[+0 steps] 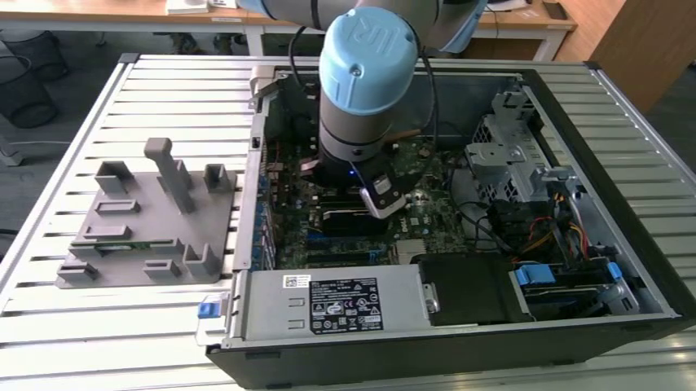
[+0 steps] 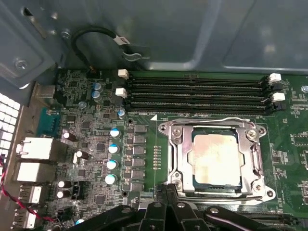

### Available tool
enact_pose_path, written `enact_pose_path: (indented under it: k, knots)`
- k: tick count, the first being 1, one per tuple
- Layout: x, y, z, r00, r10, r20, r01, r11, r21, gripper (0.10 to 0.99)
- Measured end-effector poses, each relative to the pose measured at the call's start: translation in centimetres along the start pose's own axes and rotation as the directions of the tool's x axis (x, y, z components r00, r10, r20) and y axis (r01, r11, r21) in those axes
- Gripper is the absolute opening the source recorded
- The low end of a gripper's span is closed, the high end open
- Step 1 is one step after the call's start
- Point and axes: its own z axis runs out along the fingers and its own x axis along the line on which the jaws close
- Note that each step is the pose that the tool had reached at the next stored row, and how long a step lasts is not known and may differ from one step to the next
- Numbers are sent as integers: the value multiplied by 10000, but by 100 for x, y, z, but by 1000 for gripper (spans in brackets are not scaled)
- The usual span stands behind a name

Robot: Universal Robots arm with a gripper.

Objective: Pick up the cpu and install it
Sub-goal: 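Install the second cpu locking lever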

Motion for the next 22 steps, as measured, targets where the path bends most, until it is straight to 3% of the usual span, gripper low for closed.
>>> enact_pose_path:
  k: [17,22]
  knots:
    - [8,12,19,10000,-7,6,7,9995,-304,106]
    - [14,40,-66,10000,-7,5,7,9995,-304,106]
